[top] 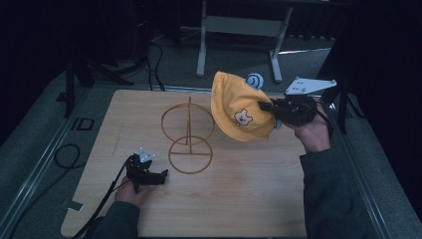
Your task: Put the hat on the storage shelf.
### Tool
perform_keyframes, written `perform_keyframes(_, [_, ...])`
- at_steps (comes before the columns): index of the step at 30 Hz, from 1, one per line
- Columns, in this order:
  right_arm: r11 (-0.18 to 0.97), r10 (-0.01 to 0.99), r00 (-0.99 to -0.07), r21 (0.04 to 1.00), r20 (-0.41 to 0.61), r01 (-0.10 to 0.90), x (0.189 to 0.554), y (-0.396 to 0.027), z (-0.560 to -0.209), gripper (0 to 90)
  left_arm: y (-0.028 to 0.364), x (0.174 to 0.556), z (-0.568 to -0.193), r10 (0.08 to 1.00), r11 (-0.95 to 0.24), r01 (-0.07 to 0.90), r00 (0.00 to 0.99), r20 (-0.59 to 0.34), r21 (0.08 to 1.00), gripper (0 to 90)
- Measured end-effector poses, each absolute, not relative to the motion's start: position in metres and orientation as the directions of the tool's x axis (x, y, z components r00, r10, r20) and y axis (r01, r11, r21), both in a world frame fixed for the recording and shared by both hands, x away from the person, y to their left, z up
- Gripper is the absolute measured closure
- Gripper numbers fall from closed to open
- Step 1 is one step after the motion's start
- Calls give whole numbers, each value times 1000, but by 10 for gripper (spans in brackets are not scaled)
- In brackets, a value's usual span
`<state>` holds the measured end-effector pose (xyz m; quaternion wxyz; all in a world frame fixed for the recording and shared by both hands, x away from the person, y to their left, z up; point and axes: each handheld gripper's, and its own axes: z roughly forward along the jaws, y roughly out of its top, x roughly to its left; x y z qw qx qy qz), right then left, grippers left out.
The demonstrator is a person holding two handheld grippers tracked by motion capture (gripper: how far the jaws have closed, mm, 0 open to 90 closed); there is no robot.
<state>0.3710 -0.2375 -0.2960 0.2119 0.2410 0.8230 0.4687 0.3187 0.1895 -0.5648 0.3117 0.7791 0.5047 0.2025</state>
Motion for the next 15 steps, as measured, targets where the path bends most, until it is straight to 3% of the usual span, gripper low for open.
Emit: perform_keyframes(15, [436, 551, -827, 883, -110, 172, 370, -224, -290, 822, 189, 319, -565, 913, -296, 660, 408, 1, 691, 19])
